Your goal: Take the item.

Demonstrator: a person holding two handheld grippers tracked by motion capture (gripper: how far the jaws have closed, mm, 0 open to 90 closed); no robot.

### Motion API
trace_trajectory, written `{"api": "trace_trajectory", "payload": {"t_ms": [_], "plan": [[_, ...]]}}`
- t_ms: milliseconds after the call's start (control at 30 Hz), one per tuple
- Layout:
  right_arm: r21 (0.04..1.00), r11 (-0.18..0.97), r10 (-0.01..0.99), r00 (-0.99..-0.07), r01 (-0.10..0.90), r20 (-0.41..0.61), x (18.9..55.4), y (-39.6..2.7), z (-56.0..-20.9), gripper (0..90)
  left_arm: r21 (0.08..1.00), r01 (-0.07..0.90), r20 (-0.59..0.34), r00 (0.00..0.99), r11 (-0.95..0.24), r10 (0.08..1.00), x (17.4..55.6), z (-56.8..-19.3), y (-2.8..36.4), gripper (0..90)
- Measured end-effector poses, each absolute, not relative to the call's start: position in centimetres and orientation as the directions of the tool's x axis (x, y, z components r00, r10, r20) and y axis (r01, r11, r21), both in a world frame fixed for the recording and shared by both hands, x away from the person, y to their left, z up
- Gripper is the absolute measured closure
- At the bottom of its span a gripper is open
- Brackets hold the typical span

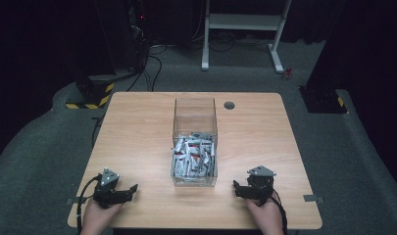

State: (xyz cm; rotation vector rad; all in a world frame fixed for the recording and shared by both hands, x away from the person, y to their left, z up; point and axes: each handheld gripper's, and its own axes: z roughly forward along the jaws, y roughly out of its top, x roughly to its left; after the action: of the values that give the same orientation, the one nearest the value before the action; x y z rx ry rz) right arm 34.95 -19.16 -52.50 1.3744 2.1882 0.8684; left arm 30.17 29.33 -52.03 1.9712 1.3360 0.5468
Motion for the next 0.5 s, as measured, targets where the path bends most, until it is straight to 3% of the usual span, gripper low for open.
{"api": "trace_trajectory", "payload": {"t_ms": [500], "plan": [[0.694, 0.316, 0.903, -0.429, 0.647, -0.011, 35.0, -19.1, -52.5, 7.8, 0.784, 0.581, -0.061, 0.423, -0.219, 0.904, 29.5, -50.4, 28.4, 16.5]]}}
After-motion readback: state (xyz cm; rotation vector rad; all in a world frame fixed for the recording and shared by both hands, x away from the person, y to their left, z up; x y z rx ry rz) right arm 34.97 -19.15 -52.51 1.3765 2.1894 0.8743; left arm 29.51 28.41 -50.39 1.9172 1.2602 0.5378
